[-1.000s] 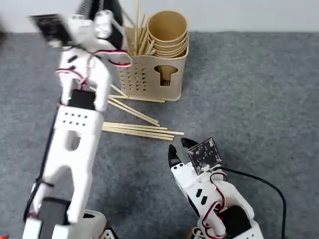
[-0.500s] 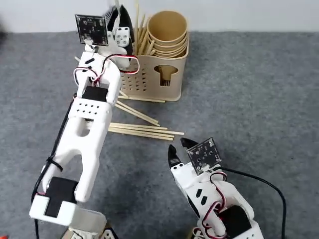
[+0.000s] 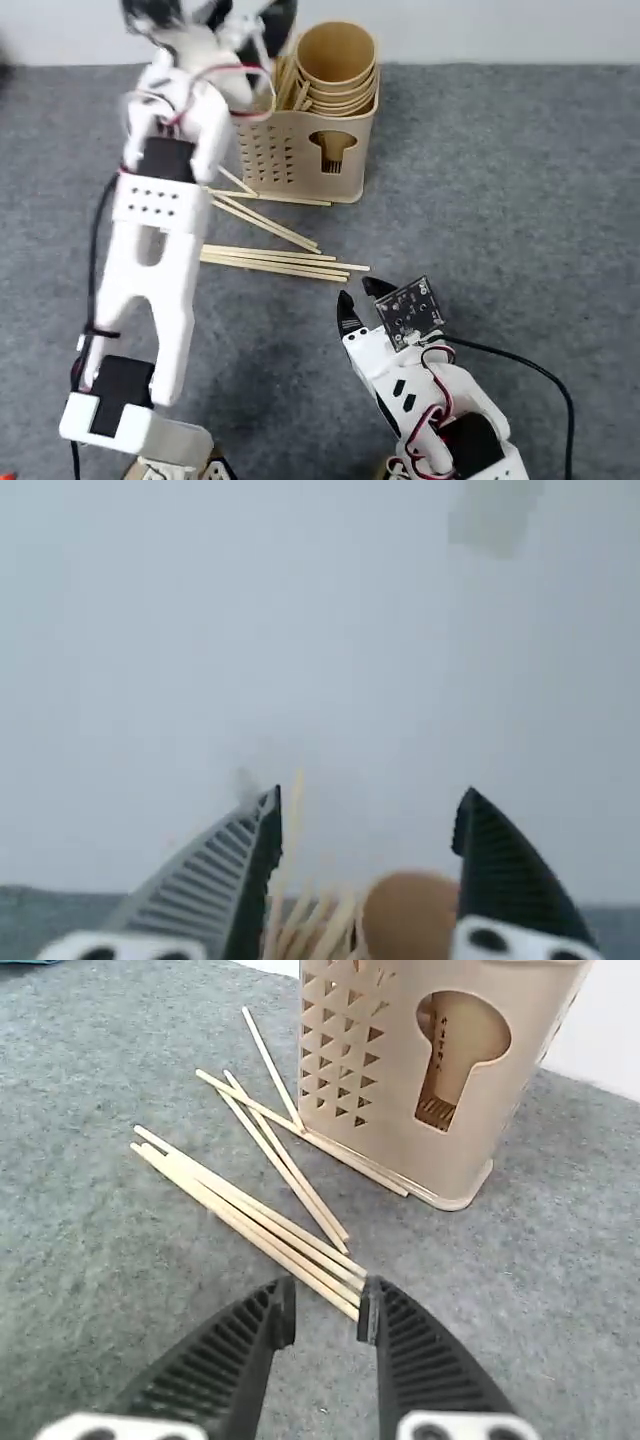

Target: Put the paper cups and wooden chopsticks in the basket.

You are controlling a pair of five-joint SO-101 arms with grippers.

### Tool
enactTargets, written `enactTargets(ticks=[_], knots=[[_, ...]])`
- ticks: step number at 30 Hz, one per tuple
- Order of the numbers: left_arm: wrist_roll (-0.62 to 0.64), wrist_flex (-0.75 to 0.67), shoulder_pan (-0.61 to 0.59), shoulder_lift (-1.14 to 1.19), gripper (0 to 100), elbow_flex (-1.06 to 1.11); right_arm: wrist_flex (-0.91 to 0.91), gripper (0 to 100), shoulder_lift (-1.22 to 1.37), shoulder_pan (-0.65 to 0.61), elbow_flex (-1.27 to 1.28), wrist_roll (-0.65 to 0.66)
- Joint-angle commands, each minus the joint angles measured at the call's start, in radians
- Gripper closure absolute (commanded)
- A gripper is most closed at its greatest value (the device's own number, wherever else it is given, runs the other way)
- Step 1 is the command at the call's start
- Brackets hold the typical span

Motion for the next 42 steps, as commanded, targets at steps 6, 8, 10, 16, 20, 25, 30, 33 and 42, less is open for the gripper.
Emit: enactTargets(ticks=[6, 8, 10, 16, 20, 25, 30, 33, 42], knots=[[0.574, 0.695, -0.126, -0.002, 73, -0.380, -0.024, 88.4, -0.013, -0.002, -0.025, -0.012], [0.723, 0.833, -0.157, -0.002, 73, -0.361, -0.024, 88.4, -0.013, -0.002, -0.015, -0.012], [0.798, 0.951, -0.178, -0.002, 73, -0.312, -0.024, 88.4, -0.013, -0.002, -0.011, -0.012], [0.898, 1.091, -0.207, -0.003, 73, -0.041, -0.024, 88.4, -0.013, -0.002, -0.008, -0.012], [0.959, 1.008, -0.224, -0.003, 73, 0.156, -0.024, 88.4, -0.013, -0.002, 0.011, -0.011], [1.026, 0.893, -0.227, -0.003, 73, 0.351, -0.024, 88.4, -0.013, -0.002, 0.021, -0.011], [1.126, 0.812, -0.226, -0.003, 73, 0.441, -0.024, 88.4, -0.013, -0.002, 0.025, -0.011], [1.140, 0.769, -0.226, 0.000, 73, 0.452, -0.024, 88.4, -0.013, -0.002, 0.040, -0.011], [1.171, 0.671, -0.216, 0.279, 73, 0.410, -0.024, 88.4, -0.013, -0.002, 0.077, -0.008]])
